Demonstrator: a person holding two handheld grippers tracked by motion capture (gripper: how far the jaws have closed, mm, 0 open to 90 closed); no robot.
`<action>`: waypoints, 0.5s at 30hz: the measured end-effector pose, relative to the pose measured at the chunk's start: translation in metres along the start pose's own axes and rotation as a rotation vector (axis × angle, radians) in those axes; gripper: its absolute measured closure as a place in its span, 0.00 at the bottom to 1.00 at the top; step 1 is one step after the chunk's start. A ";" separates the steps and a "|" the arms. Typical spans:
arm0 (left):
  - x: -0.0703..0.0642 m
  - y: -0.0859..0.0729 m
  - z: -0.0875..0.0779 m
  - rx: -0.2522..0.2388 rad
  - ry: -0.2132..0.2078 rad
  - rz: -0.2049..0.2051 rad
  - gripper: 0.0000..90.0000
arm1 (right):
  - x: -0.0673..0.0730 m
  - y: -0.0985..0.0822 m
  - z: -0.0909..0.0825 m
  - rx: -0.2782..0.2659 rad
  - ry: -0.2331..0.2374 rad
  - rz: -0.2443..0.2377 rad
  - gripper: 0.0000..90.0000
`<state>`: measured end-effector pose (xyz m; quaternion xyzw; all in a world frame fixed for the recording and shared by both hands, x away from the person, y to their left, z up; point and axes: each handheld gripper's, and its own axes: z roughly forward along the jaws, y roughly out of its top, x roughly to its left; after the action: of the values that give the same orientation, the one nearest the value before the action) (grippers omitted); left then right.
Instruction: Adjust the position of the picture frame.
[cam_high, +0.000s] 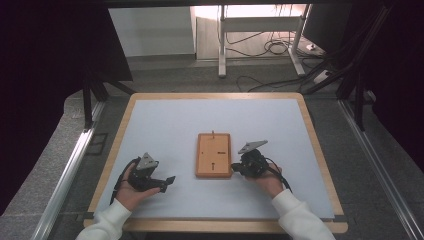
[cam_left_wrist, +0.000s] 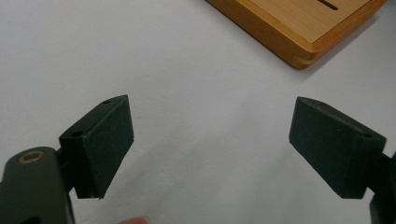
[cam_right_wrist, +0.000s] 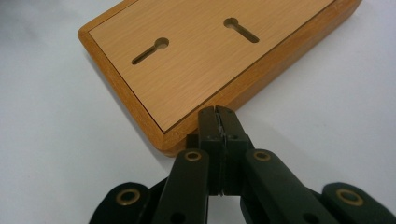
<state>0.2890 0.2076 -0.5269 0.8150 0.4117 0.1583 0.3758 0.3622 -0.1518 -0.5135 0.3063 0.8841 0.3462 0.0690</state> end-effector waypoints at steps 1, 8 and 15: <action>0.000 0.000 0.000 0.000 0.000 0.000 0.15 | 0.001 0.000 0.000 -0.001 0.003 -0.001 1.00; 0.000 0.000 0.001 0.002 -0.002 0.001 0.15 | 0.003 0.000 0.002 -0.012 0.006 -0.005 1.00; 0.003 0.000 0.001 0.000 -0.005 -0.006 0.15 | 0.002 0.000 -0.007 -0.040 -0.025 -0.038 1.00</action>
<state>0.2910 0.2096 -0.5280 0.8140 0.4133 0.1550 0.3775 0.3575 -0.1548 -0.5079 0.2923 0.8816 0.3587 0.0928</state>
